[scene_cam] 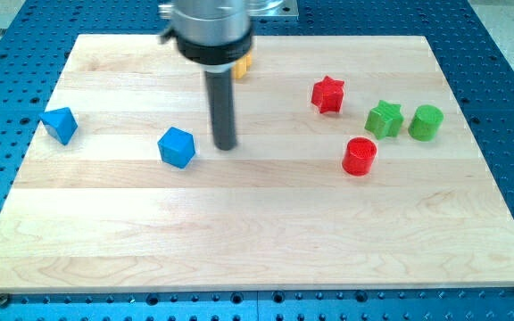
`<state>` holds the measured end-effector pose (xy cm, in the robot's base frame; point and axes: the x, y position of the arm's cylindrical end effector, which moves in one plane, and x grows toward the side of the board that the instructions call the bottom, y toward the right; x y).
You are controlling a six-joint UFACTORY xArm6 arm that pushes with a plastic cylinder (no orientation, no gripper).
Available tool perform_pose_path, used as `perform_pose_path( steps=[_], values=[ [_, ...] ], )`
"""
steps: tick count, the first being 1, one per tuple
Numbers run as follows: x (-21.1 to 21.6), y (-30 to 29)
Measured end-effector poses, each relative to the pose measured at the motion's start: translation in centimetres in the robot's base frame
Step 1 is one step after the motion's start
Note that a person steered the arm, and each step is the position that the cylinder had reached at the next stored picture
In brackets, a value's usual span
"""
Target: Push the blue cube towards the blue triangle
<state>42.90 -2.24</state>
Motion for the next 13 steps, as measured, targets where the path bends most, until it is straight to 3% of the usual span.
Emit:
perform_pose_path(
  steps=[2, 4, 5, 7, 8, 9, 10, 13],
  values=[
    [0.5, 3.3],
    [0.6, -3.9],
    [2.5, -4.8],
    [-0.4, -16.1],
    [3.5, -13.4],
    [2.5, -16.4],
    [1.7, -15.4],
    [-2.6, 0.0]
  ],
)
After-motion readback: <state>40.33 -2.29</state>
